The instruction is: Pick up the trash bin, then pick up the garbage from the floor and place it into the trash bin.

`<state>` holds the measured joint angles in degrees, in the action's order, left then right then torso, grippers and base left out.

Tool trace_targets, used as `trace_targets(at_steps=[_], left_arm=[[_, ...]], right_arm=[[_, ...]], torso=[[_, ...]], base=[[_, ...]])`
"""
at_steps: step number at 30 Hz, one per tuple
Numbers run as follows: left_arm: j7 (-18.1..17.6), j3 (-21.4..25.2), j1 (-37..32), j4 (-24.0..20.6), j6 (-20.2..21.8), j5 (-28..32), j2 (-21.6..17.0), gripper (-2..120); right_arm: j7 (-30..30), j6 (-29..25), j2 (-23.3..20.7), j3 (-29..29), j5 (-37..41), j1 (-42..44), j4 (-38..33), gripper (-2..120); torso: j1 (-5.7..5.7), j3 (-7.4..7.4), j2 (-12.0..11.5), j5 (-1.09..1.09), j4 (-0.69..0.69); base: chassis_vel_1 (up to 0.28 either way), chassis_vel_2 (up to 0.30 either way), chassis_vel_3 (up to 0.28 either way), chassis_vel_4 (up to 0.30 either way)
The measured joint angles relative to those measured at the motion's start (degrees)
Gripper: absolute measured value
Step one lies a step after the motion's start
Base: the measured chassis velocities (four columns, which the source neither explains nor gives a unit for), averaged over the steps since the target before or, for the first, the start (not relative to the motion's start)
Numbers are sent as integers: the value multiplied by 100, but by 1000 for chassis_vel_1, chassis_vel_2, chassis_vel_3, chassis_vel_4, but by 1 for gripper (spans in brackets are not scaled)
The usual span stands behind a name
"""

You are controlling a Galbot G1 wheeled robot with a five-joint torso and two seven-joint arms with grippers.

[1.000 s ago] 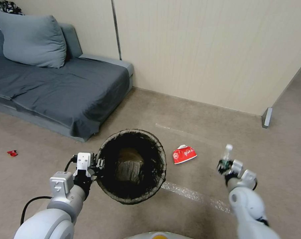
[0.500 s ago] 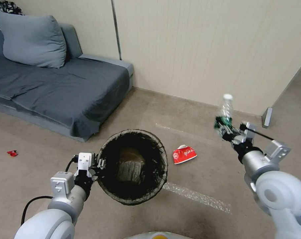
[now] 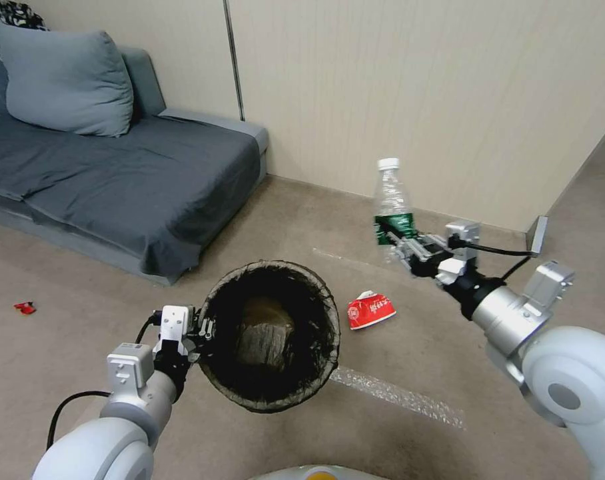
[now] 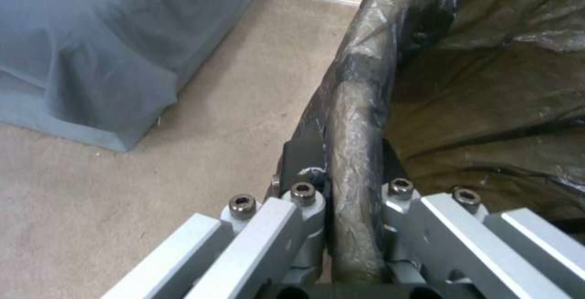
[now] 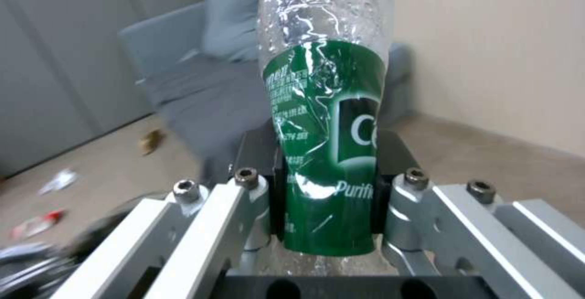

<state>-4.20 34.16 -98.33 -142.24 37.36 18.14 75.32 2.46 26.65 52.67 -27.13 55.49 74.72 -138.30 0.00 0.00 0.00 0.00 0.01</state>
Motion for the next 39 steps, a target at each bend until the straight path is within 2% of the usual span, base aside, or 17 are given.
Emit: trace_targets(at_steps=[1, 3, 4, 7, 10, 21, 32, 35, 36, 38, 39], left_arm=[[1, -8, 9, 5, 2, -5, 0, 2], [4, -30, 26, 14, 20, -23, -2, 2], [4, -30, 26, 14, 20, -23, -2, 2], [5, -22, 24, 13, 30, -30, -2, 2], [5, -10, 22, 13, 37, -35, 5, 2], [6, -42, 72, 77, 39, -75, 50, 2], [7, -70, 83, 107, 38, -130, 90, 2], [13, -81, 77, 109, 35, -143, 108, 2], [13, -81, 77, 109, 35, -143, 108, 2], [27, -90, 72, 109, 32, -161, 117, 2], [27, -90, 72, 109, 32, -161, 117, 2]], right_arm=[[-2, -5, -35, 118, 6, -28, -21, 20], [-10, -12, -176, 713, -39, -98, -73, 20], [-10, -12, -176, 713, -39, -98, -73, 20], [-18, -24, -306, 1306, -202, -191, -34, 20], [-18, -57, -317, 1656, -301, -253, 55, 20], [26, -57, -251, 2584, -359, -611, 365, 20], [100, 85, -76, 3200, -587, -925, 593, 20], [182, 195, -2, 3308, -623, -911, 616, 30], [182, 195, -2, 3308, -623, -911, 616, 30], [210, 213, 24, 3325, -634, -882, 619, 41], [210, 213, 24, 3325, -634, -882, 619, 41]], torso=[[0, 0, 0, 0, 0], [0, 0, 0, 0, -1], [0, 0, 0, 0, -1], [0, 0, 0, -1, 0], [0, 0, 0, 0, 0], [0, 0, 0, 0, 0], [0, 0, 0, 0, 0], [0, 0, 0, 0, -1], [0, 0, 0, 0, -1], [0, 0, 0, 0, -1], [0, 0, 0, 0, -1]], base=[[0, 0, 0, 0], [0, 0, 0, 0], [0, 0, 0, 0], [0, 0, 0, 0], [0, 0, 0, 0], [0, 0, 0, 0], [0, 0, 0, 0], [0, 0, 0, 0], [0, 0, 0, 0], [0, 0, 0, 0], [0, 0, 0, 0]])
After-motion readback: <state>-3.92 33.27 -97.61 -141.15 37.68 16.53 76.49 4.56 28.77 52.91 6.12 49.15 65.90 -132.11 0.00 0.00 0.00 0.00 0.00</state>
